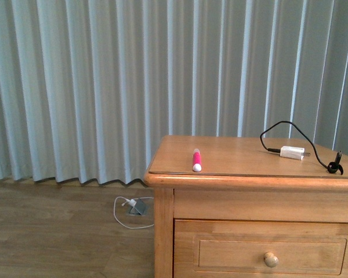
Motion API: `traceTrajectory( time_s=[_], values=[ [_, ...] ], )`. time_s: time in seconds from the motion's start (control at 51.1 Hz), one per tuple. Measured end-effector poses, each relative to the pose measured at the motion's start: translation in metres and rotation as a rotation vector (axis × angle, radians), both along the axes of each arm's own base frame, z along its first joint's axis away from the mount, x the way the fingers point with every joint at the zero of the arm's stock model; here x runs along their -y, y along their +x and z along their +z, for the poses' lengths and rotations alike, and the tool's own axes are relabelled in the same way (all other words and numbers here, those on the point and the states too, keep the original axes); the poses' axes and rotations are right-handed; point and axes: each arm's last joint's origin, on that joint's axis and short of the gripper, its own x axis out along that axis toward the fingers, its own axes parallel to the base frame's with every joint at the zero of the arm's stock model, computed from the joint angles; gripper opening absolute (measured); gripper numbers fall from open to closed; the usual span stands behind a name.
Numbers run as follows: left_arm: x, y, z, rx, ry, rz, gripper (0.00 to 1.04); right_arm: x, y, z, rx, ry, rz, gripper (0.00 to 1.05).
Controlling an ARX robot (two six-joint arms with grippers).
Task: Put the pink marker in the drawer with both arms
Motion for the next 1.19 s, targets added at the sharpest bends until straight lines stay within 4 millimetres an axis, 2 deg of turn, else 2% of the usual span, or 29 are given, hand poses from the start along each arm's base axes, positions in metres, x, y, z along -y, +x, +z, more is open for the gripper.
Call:
traceTrajectory(
  time_s=[0.88, 1.037, 1.154, 1.193],
  values=[
    [0.0, 0.0, 0.0, 0.0, 0.0, 0.0, 0.99, 0.0, 0.0, 0.0, 0.0, 0.0, 0.0, 0.96],
    [0.0, 0.0, 0.0, 0.0, 0.0, 0.0, 0.99, -0.004, 0.004, -0.007, -0.28, 0.044, 0.02, 0.96],
    [0.0, 0.0, 0.0, 0.0, 0.0, 0.0, 0.99, -0.007, 0.017, 0.0, -0.299, 0.067, 0.039, 0.96],
    [0.0, 0.0, 0.0, 0.0, 0.0, 0.0, 0.99, -0.009, 0.029, 0.008, -0.288, 0.069, 0.037, 0.96]
  ],
)
